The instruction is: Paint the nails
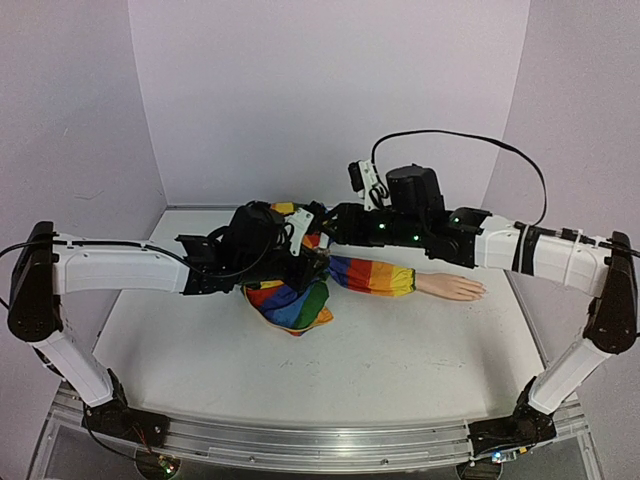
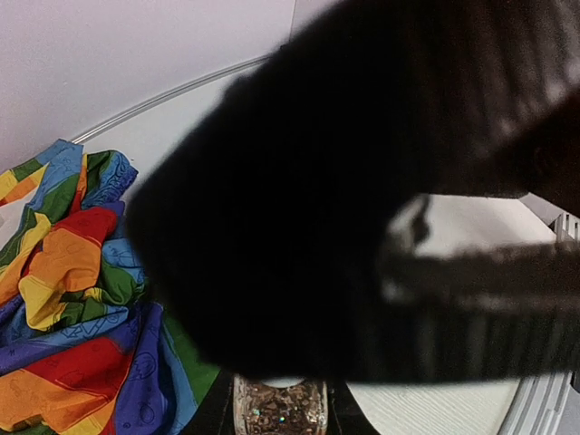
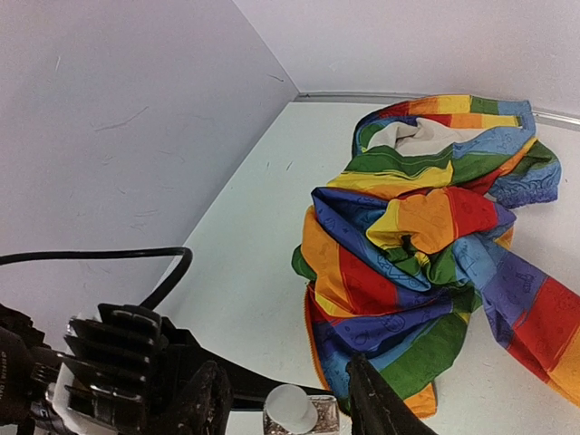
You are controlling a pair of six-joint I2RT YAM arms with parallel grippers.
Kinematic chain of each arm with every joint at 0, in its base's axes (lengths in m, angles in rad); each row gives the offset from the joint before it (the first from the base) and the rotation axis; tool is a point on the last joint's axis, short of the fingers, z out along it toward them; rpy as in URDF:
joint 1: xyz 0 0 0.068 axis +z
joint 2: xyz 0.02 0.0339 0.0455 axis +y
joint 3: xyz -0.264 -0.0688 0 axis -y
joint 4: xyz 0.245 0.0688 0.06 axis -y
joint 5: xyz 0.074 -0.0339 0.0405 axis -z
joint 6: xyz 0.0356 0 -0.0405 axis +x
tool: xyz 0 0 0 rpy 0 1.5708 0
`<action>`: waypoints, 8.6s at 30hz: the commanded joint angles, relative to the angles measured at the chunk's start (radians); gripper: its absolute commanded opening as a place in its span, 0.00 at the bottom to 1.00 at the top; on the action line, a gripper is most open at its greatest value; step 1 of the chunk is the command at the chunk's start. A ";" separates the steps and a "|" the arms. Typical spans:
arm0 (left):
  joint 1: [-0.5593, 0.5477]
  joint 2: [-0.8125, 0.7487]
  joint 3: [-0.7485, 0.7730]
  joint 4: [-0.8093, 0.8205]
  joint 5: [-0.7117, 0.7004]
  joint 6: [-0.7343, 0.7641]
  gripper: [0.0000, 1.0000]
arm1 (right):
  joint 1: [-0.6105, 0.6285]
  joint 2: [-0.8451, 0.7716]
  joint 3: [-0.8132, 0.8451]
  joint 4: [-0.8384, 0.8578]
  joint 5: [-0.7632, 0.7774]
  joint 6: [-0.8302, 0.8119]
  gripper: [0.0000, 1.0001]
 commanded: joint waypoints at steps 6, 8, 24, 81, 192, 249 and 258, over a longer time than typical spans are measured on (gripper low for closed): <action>-0.002 -0.015 0.067 0.031 -0.011 0.013 0.00 | 0.026 0.039 0.061 0.039 -0.008 -0.001 0.45; -0.001 -0.021 0.063 0.031 -0.008 0.011 0.00 | 0.027 0.047 0.064 0.040 -0.010 -0.003 0.39; 0.103 -0.092 0.033 0.088 0.884 0.075 0.00 | -0.001 -0.087 -0.087 0.218 -0.531 -0.286 0.00; 0.032 -0.034 0.091 0.004 0.040 0.120 0.00 | 0.024 0.045 0.021 0.153 -0.048 -0.078 0.24; 0.027 -0.099 0.041 -0.035 0.020 0.278 0.00 | -0.010 0.037 0.235 -0.303 -0.149 -0.126 0.51; 0.026 -0.103 0.045 -0.114 0.021 0.306 0.00 | -0.017 -0.010 0.194 -0.392 -0.148 -0.040 0.66; 0.027 -0.093 0.049 -0.114 0.003 0.294 0.00 | -0.008 0.063 0.242 -0.351 -0.229 -0.020 0.49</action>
